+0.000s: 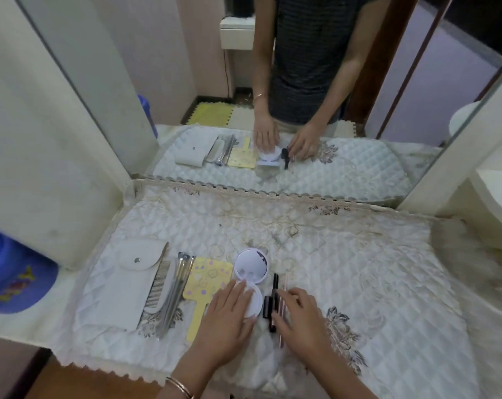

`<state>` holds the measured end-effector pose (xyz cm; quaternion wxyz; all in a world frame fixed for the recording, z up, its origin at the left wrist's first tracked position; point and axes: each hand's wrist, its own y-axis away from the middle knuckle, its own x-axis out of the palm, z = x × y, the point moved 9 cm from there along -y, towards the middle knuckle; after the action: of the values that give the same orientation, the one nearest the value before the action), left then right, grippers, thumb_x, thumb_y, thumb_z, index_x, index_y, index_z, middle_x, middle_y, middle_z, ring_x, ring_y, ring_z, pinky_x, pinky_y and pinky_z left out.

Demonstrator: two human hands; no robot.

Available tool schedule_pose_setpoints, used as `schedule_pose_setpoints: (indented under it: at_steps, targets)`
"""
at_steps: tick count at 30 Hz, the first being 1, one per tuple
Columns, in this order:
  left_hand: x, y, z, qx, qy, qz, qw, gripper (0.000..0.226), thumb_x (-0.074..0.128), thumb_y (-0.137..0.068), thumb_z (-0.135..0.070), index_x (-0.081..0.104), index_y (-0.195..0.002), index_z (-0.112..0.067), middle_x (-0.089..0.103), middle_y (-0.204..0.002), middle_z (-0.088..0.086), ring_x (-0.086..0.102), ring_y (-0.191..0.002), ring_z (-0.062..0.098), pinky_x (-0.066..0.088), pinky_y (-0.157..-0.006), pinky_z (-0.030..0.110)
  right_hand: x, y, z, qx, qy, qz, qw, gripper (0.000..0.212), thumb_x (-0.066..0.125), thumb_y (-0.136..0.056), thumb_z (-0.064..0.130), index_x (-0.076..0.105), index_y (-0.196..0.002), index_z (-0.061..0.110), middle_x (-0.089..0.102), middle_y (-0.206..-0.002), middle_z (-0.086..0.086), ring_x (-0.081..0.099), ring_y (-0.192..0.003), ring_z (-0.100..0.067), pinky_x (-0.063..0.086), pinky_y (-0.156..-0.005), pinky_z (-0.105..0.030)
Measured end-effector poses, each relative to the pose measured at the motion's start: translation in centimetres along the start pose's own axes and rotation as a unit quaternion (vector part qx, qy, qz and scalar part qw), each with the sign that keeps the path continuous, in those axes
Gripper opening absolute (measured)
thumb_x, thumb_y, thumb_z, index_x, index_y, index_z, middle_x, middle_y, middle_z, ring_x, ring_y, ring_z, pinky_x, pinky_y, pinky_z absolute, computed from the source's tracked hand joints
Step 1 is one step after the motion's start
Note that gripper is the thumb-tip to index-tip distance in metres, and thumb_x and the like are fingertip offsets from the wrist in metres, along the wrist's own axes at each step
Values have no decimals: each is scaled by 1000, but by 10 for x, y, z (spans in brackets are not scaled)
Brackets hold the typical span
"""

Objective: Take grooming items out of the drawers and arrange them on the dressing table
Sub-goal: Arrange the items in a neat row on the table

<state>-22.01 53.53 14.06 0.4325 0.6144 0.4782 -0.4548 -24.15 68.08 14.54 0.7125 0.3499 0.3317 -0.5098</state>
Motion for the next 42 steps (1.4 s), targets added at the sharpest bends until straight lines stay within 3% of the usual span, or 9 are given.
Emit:
schedule_pose_setpoints:
  at_steps: [6, 8, 12, 16, 19, 29, 32, 38, 42]
  targets:
    - [0, 15, 23, -25, 4, -20, 999, 49, 23, -93, -49, 44, -124, -17, 60, -128, 9, 33, -124, 20, 21, -103, 30, 23, -2, 12, -57, 42, 84, 994, 95, 2, -67, 78, 27, -143, 28, 16, -156, 1, 11, -144, -20, 17, -116, -41]
    - [0, 16, 30, -22, 6, -31, 999, 47, 32, -90, -47, 44, -124, -17, 59, -129, 10, 31, -125, 20, 15, -107, 27, 25, -3, 11, -53, 50, 76, 994, 99, -10, -69, 78, 36, -139, 26, 28, -152, 0, 22, -142, -21, 25, -114, -40]
    - [-6, 16, 54, -7, 13, -46, 999, 56, 11, -94, -49, 44, -123, -15, 61, -126, 12, 34, -123, 21, 25, -101, 31, 27, -1, 11, -20, 89, 69, 993, 56, 22, -89, 56, 60, -117, 27, 62, -126, 1, 61, -113, -21, 56, -86, -35]
    - [-14, 17, 87, 48, 27, -57, 997, 50, 17, -95, -43, 46, -122, -13, 60, -125, 15, 38, -119, 23, 29, -99, 33, 12, 0, 35, -8, 74, -39, 997, 64, 21, -88, 61, 46, -133, 24, 40, -144, -1, 38, -133, -21, 39, -103, -44]
    - [-20, 26, 118, 85, 40, -65, 993, 42, 29, -93, -38, 44, -124, -15, 60, -126, 14, 38, -121, 24, 29, -101, 34, 19, -3, 69, 16, 66, -92, 993, 61, 23, -91, 57, 53, -125, 17, 56, -133, -10, 50, -124, -27, 46, -97, -48]
    - [-35, 42, 238, -72, 73, -6, 995, 93, 0, -75, -78, 32, -139, -19, 30, -149, 16, 19, -137, 35, 18, -109, 41, 105, -18, 175, -19, 128, -31, 991, 47, 41, -76, 43, 53, -117, 26, 64, -123, 3, 59, -114, -17, 54, -88, -38]
    - [-25, 46, 242, -77, 140, 3, 987, 112, -13, -51, -90, -5, -143, -27, -21, -149, 1, -18, -140, 18, -3, -115, 35, 115, -26, 187, -34, 146, -36, 988, 47, 39, -77, 40, 59, -117, 26, 63, -124, 9, 51, -118, -11, 31, -106, -28]
    - [-28, 47, 231, -64, 138, 14, 988, 96, 10, -64, -73, 2, -146, -25, -26, -144, -5, -18, -141, 22, -5, -112, 30, 136, -27, 184, -17, 167, 29, 985, 50, 10, -96, 39, 47, -126, 25, 57, -131, 12, 37, -125, -8, 4, -109, -29]
    - [-23, 47, 231, -52, 98, -11, 994, 86, 23, -74, -73, 26, -143, -20, 3, -156, 7, -11, -142, 24, 3, -116, 36, 130, -22, 174, -4, 179, -2, 984, 53, 5, -96, 42, 37, -135, 27, 52, -137, 11, 25, -133, -10, 2, -109, -28]
